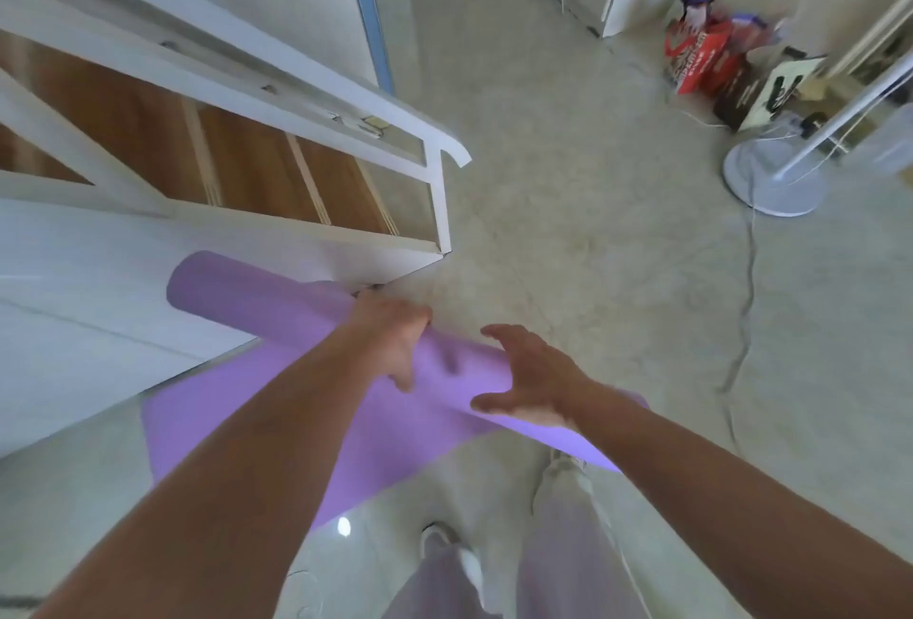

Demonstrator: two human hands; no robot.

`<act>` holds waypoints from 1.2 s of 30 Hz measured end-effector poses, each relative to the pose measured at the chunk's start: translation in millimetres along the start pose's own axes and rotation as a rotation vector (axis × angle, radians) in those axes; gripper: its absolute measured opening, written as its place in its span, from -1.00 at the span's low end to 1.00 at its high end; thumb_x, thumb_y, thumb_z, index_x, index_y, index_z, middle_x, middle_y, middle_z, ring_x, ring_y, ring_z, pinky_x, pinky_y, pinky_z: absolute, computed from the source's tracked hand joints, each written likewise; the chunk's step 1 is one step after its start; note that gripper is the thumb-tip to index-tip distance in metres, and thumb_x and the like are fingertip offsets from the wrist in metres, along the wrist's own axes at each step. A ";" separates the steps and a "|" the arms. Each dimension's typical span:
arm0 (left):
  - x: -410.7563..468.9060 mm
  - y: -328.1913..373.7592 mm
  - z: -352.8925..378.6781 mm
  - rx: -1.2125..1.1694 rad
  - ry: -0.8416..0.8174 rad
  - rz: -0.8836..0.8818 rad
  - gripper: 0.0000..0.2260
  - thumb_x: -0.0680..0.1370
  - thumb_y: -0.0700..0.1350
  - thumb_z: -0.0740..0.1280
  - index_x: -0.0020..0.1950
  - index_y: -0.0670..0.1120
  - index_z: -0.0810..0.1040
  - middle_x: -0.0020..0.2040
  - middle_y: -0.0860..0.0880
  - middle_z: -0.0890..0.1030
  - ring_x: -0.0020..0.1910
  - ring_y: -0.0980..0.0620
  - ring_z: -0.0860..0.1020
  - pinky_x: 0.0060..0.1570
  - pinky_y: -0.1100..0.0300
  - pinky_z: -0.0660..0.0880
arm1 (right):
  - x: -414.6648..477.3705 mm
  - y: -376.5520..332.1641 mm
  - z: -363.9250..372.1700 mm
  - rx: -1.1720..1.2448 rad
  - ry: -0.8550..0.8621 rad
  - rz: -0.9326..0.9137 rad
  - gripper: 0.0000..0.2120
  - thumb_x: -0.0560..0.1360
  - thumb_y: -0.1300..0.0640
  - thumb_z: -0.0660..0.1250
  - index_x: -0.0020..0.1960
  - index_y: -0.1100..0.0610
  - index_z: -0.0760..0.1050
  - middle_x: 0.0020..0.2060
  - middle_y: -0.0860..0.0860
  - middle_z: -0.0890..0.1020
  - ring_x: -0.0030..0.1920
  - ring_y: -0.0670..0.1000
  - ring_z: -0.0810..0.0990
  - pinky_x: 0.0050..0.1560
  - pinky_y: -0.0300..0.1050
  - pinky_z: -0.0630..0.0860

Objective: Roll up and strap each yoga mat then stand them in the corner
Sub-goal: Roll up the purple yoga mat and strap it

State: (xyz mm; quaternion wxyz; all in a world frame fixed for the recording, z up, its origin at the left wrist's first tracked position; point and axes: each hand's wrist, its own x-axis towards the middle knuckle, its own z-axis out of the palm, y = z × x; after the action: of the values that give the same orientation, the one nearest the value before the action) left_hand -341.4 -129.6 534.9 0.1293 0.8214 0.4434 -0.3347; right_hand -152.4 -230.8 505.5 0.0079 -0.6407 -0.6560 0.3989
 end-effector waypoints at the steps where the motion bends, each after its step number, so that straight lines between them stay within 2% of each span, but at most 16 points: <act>1: -14.2 1.2 11.8 0.065 0.067 0.010 -0.46 0.27 0.09 0.57 0.15 0.02 0.43 0.07 0.04 0.55 0.12 -0.05 0.55 0.15 0.05 0.40 | -2.6 -18.9 2.7 -0.003 -0.055 0.015 -0.07 0.38 -0.16 0.48 0.58 -0.03 0.04 0.51 -0.03 0.25 0.48 0.04 0.27 0.41 -0.04 0.29; 3: -41.7 3.0 30.6 0.186 0.223 0.036 -0.48 0.35 0.05 0.52 0.23 -0.03 0.43 0.09 0.01 0.54 0.15 -0.07 0.52 0.18 0.00 0.36 | -3.8 -48.9 10.0 -0.037 -0.161 0.037 -0.02 0.35 -0.13 0.51 0.59 -0.05 0.01 0.49 -0.01 0.30 0.46 0.07 0.31 0.40 -0.01 0.32; 5: -69.5 -3.7 45.5 0.267 0.383 0.054 -0.54 0.32 0.03 0.52 0.15 -0.04 0.49 -0.01 0.00 0.57 0.01 -0.07 0.56 0.08 0.01 0.39 | -3.3 -70.7 17.5 -0.034 -0.231 0.084 -0.10 0.28 -0.09 0.54 0.52 -0.06 0.18 0.32 -0.02 0.49 0.29 0.10 0.49 0.27 0.01 0.46; 6: -84.2 -10.6 50.7 0.265 0.433 0.052 -0.52 0.25 0.05 0.56 0.09 -0.03 0.52 -0.08 0.00 0.58 -0.07 -0.06 0.57 0.01 0.03 0.40 | -3.9 -81.2 21.9 -0.033 -0.264 0.087 -0.21 0.24 -0.09 0.54 0.40 -0.07 0.31 0.19 -0.05 0.57 0.18 0.10 0.55 0.19 0.01 0.52; 8: -110.3 -30.7 62.8 0.176 0.352 0.048 -0.43 0.24 0.12 0.57 0.15 -0.04 0.50 -0.02 -0.01 0.59 -0.05 -0.07 0.59 -0.07 0.07 0.36 | -6.1 -104.8 30.7 -0.141 -0.304 0.032 -0.42 0.23 -0.11 0.53 0.17 -0.04 0.42 0.01 -0.07 0.61 0.03 0.08 0.59 0.04 -0.03 0.55; 10: -137.6 -54.8 72.7 -0.063 0.143 -0.006 -0.43 0.31 0.15 0.54 0.22 -0.02 0.46 0.07 0.00 0.57 0.01 -0.05 0.56 -0.12 0.14 0.31 | -8.2 -130.6 40.7 -0.353 -0.265 -0.104 -0.48 0.29 -0.09 0.51 0.16 0.02 0.42 0.00 -0.04 0.60 0.02 0.09 0.58 -0.09 -0.08 0.48; 12: -164.3 -74.3 79.0 -0.295 0.024 -0.116 -0.44 0.29 0.18 0.55 0.19 0.01 0.49 0.06 0.03 0.55 -0.01 -0.01 0.52 -0.13 0.15 0.34 | -13.3 -156.1 51.2 -0.521 -0.143 -0.274 -0.53 0.34 -0.03 0.48 0.16 0.06 0.40 0.02 0.00 0.59 0.04 0.13 0.58 -0.16 -0.09 0.36; 15: -195.9 -93.4 89.3 -0.457 -0.015 -0.238 -0.38 0.23 0.24 0.57 0.19 0.05 0.46 0.09 0.03 0.52 0.03 -0.01 0.48 -0.02 0.11 0.42 | -24.6 -188.1 63.6 -0.740 0.065 -0.537 -0.58 0.44 -0.02 0.43 0.20 0.12 0.40 0.07 0.06 0.56 0.06 0.15 0.56 -0.13 -0.05 0.34; 18: -224.2 -101.5 96.4 -0.482 -0.017 -0.290 -0.43 0.28 0.17 0.57 0.19 0.05 0.45 0.07 0.04 0.55 0.04 -0.03 0.51 -0.04 0.14 0.38 | -34.5 -210.2 72.1 -0.899 0.233 -0.713 -0.56 0.47 -0.06 0.41 0.23 0.14 0.40 0.09 0.08 0.57 0.04 0.13 0.56 -0.13 -0.02 0.38; 20: -237.2 -104.1 104.5 -0.410 0.038 -0.331 -0.46 0.32 0.15 0.55 0.22 0.06 0.49 0.10 0.05 0.58 0.11 -0.02 0.54 -0.05 0.16 0.33 | -38.8 -221.9 74.7 -0.829 0.152 -0.637 -0.42 0.41 -0.15 0.43 0.29 0.10 0.33 0.11 0.05 0.56 0.07 0.13 0.55 -0.09 -0.04 0.38; 22: -243.8 -103.4 113.7 -0.272 0.115 -0.363 -0.48 0.32 0.16 0.54 0.20 0.05 0.51 0.12 0.03 0.60 0.13 -0.03 0.56 -0.03 0.15 0.37 | -42.5 -233.4 71.8 -0.592 -0.100 -0.422 -0.25 0.32 -0.28 0.44 0.37 0.02 0.28 0.14 0.01 0.57 0.13 0.11 0.56 0.04 -0.03 0.45; 24: -245.3 -100.8 122.7 -0.098 0.200 -0.358 -0.49 0.35 0.14 0.53 0.21 0.01 0.48 0.15 -0.02 0.57 0.15 -0.07 0.54 0.06 0.08 0.37 | -45.1 -242.4 72.9 -0.424 -0.258 -0.301 -0.28 0.31 -0.27 0.46 0.35 -0.01 0.33 0.16 -0.03 0.57 0.13 0.08 0.56 0.12 -0.02 0.48; 25: -244.3 -99.4 128.0 -0.039 0.237 -0.335 -0.48 0.36 0.13 0.52 0.23 -0.01 0.46 0.18 -0.03 0.54 0.17 -0.08 0.52 0.10 0.05 0.35 | -46.7 -245.2 75.5 -0.455 -0.274 -0.300 -0.36 0.32 -0.23 0.47 0.29 0.00 0.39 0.14 -0.03 0.58 0.09 0.08 0.56 0.09 -0.04 0.50; 28: -242.1 -103.2 146.4 -0.007 0.292 -0.244 -0.47 0.38 0.10 0.49 0.25 -0.04 0.42 0.20 -0.04 0.49 0.19 -0.09 0.47 0.13 0.03 0.33 | -47.6 -251.0 93.8 -0.557 -0.227 -0.284 -0.55 0.34 -0.13 0.48 0.12 0.04 0.47 0.07 0.00 0.60 0.07 0.10 0.57 -0.03 -0.10 0.49; 32: -240.8 -133.1 175.0 -0.151 0.245 -0.140 -0.47 0.39 0.08 0.48 0.27 -0.05 0.40 0.22 -0.03 0.50 0.20 -0.08 0.46 0.11 0.09 0.36 | -42.4 -262.2 136.7 -0.612 -0.033 -0.298 -0.66 0.40 -0.08 0.41 0.09 0.07 0.50 0.04 0.07 0.63 0.08 0.16 0.59 -0.13 -0.11 0.38; 36: -252.2 -175.7 210.7 -0.317 0.200 0.001 -0.53 0.35 0.08 0.49 0.13 -0.02 0.38 0.01 0.01 0.54 0.00 -0.08 0.52 -0.08 0.13 0.41 | -41.4 -291.4 177.5 -0.682 0.073 -0.243 -0.72 0.46 0.01 0.36 0.12 0.09 0.48 0.05 0.06 0.62 0.06 0.17 0.60 -0.17 -0.10 0.33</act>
State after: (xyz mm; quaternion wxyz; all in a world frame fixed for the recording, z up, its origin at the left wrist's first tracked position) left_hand -672.8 -298.0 560.9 0.2126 0.8201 0.5008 -0.1772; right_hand -480.7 -316.4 560.7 -0.1353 -0.5376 -0.8220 0.1303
